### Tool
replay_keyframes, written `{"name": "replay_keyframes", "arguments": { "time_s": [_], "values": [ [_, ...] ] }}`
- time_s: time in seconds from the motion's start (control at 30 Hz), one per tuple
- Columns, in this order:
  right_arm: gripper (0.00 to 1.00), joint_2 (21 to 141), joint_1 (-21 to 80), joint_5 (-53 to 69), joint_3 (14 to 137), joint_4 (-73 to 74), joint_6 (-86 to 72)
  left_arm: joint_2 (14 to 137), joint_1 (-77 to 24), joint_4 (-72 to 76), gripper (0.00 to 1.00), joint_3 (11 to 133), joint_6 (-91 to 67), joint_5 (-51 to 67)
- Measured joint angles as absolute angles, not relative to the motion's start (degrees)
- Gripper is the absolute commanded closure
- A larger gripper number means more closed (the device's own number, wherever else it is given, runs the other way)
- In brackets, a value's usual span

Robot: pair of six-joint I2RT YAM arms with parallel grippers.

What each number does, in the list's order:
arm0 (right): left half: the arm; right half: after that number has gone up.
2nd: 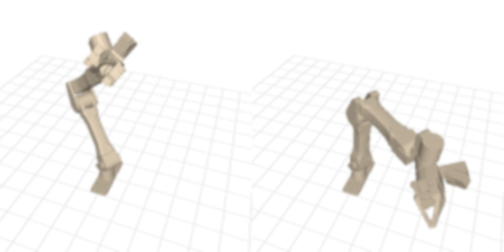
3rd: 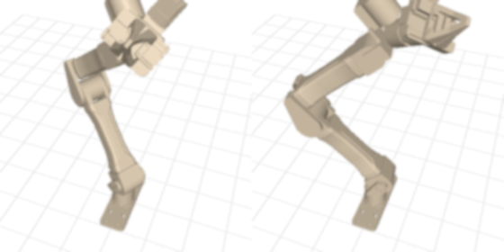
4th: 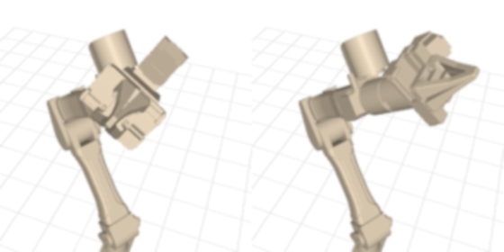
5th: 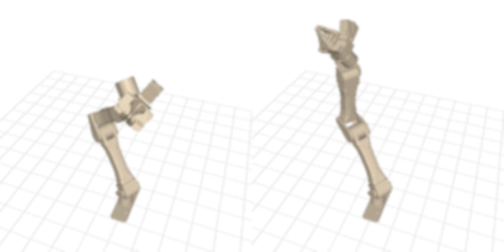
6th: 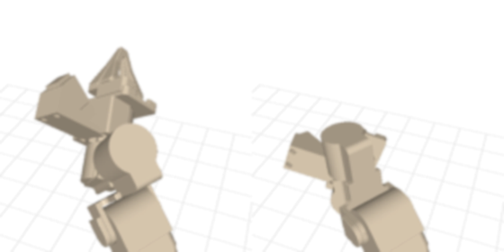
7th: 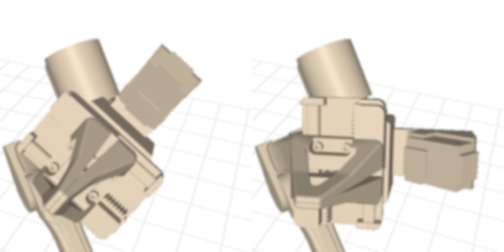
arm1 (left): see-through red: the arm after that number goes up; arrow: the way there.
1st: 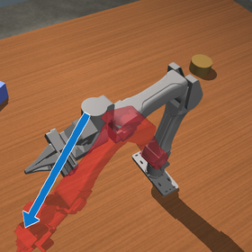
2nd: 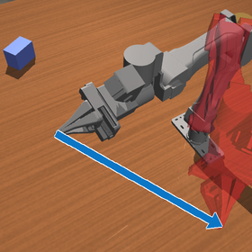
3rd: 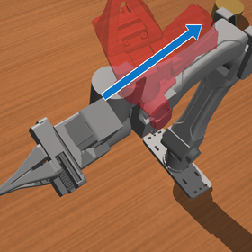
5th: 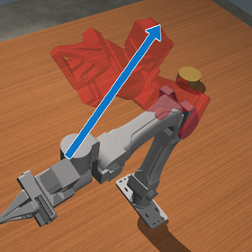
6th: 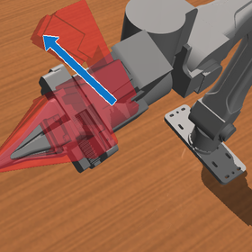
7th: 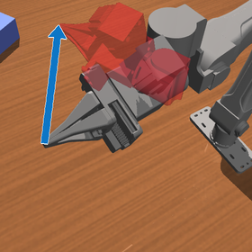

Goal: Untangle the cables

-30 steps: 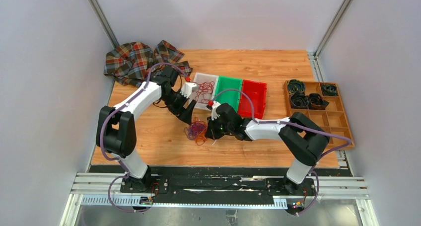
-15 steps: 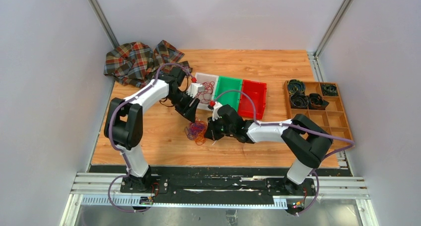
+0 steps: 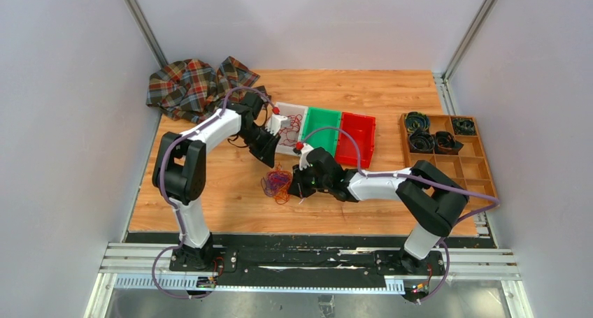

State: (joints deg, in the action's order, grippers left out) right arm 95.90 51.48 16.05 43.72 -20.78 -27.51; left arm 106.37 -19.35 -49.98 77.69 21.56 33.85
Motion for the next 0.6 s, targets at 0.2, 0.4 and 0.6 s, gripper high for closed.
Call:
{"name": "replay_keyframes", "arguments": {
  "time_s": [0.2,0.4,0.6],
  "values": [
    [0.99,95.9,51.5,16.1,43.7,-20.8,-27.5,106.0,-19.4,-50.5,0.99,77.7,22.1,34.5],
    [0.99,94.5,51.5,16.0,42.7,-20.8,-27.6,102.0,-19.4,-53.2,0.99,79.7,21.3,33.8],
    [0.99,90.0,51.5,15.6,41.1,-20.7,-27.6,95.1,-19.4,-56.6,0.99,85.1,21.2,29.7]
  ]
}}
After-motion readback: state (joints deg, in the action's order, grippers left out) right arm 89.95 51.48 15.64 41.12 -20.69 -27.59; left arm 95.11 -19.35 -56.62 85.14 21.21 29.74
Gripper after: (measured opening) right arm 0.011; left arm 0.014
